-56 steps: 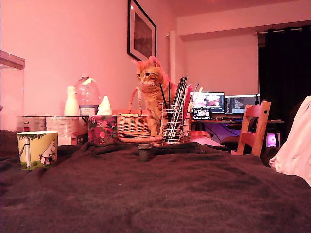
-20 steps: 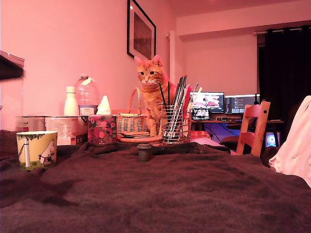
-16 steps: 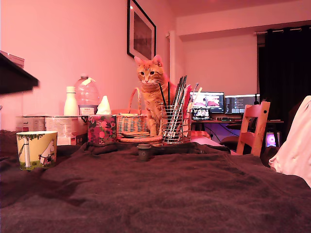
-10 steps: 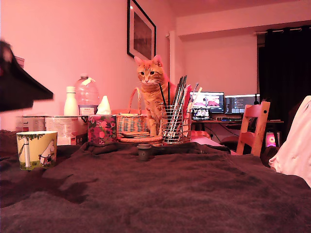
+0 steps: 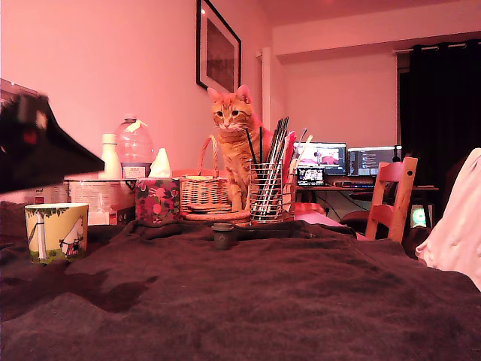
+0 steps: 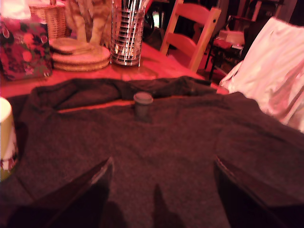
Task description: Pick up the coffee capsules on the table and drop them inside the coffee cup
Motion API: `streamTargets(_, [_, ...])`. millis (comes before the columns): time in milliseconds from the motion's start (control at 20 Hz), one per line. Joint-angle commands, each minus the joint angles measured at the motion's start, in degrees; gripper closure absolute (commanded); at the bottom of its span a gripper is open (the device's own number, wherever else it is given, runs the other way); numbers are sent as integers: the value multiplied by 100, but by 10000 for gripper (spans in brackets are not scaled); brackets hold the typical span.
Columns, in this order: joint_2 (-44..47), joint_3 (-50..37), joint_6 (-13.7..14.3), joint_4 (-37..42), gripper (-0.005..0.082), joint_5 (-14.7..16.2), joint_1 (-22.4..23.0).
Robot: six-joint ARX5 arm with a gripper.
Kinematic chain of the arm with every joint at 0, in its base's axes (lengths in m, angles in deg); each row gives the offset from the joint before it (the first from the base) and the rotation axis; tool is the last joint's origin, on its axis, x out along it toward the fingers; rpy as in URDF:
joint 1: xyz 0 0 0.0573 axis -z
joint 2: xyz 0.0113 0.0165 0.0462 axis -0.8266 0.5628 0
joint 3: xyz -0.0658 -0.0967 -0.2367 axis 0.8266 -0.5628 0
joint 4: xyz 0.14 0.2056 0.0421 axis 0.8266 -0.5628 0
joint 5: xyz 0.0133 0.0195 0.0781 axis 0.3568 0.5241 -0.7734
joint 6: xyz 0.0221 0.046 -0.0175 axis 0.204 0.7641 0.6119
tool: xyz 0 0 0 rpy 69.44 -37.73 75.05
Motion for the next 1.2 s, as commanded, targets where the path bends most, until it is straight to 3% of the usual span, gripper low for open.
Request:
streamTargets(0, [297, -46, 57, 369, 164, -22, 20])
streamTargets(400, [1810, 538, 116, 1102, 164, -15, 20])
streamTargets(450, [1976, 634, 245, 1139, 164, -13, 20])
streamTargets(700, [2822, 1043, 352, 1412, 164, 0, 20])
streamTargets(1150, [3764, 1777, 575, 1609, 164, 166, 13])
